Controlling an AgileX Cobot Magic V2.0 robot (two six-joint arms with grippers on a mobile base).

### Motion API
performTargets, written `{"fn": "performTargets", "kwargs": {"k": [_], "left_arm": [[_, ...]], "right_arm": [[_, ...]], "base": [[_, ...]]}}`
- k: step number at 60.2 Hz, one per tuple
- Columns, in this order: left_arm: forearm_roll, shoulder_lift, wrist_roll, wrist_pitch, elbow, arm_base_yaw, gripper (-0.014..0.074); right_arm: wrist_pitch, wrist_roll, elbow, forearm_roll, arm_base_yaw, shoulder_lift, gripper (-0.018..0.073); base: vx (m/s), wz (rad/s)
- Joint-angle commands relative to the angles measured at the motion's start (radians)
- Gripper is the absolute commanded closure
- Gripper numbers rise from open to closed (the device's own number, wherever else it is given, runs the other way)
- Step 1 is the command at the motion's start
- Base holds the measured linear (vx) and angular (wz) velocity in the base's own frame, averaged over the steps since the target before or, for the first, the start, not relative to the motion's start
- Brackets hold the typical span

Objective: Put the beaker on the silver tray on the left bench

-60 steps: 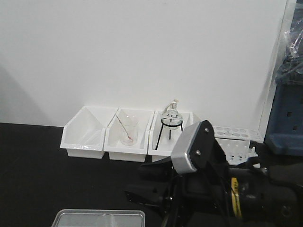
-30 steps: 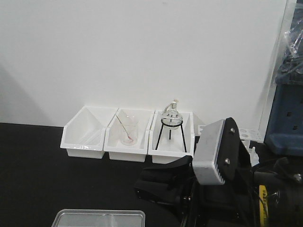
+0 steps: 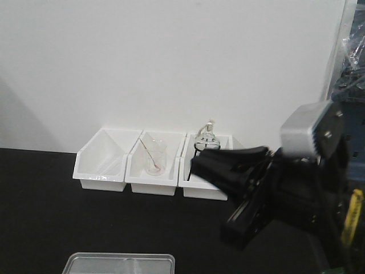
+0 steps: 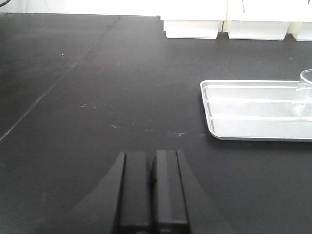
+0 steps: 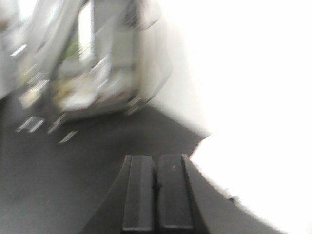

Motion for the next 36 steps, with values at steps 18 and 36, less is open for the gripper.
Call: {"fn": "performTargets", "kwargs": {"k": [18, 36], "left_arm": [[-0.008, -0.005, 0.0, -0.079, 0.019, 0.0, 0.0595], [-0.008, -0.005, 0.0, -0.079, 0.019, 0.0, 0.0595]], "right_arm": [[0.824, -0.894, -0.007, 0.771, -0.007, -0.365, 0.0575], [0.56, -0.89, 0.446, 0.811, -0.304, -0.781, 0.0575]], "base": [[0.0, 0.0], [0.0, 0.0]]}}
